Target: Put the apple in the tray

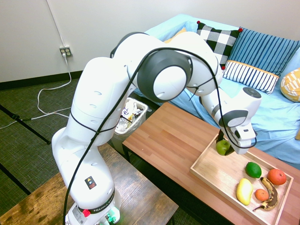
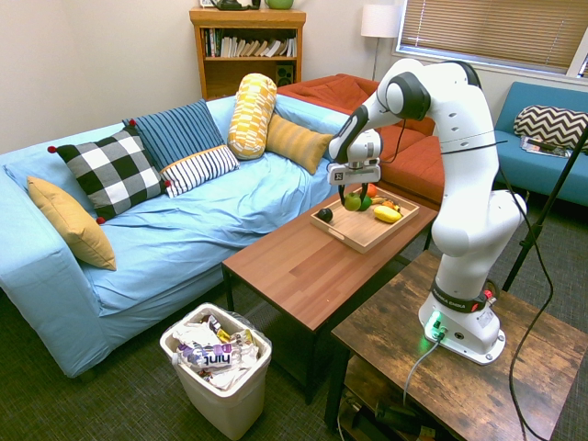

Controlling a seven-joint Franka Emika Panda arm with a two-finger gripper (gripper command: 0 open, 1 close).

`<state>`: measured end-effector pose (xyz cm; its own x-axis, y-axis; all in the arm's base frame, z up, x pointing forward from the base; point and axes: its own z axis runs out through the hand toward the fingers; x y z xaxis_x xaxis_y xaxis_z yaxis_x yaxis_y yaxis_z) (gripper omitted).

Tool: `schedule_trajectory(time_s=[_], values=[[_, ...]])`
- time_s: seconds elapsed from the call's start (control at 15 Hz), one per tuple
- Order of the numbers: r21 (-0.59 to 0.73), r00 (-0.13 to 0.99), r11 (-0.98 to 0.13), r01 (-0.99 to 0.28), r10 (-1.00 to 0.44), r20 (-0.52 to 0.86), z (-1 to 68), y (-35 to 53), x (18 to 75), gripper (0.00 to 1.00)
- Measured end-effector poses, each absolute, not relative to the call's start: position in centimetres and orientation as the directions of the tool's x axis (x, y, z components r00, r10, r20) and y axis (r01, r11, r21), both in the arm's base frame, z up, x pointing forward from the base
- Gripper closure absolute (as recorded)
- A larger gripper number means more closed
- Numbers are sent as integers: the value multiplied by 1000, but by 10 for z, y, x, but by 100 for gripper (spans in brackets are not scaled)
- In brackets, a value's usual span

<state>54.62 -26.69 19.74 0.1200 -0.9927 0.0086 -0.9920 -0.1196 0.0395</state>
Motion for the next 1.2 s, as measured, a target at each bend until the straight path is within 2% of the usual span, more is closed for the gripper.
schedule_trajectory(time_s=[0.47,0.8,0.87,1.2], values=[[87,73,-72,-994,-997,3,135,-297,555,100],[96,65,-65,-993,-998,-4,118,-304,558,100],[98,65,-65,-993,-998,-6,117,-304,558,0],[95,60,-61,-994,-998,-16,114,-307,557,0]])
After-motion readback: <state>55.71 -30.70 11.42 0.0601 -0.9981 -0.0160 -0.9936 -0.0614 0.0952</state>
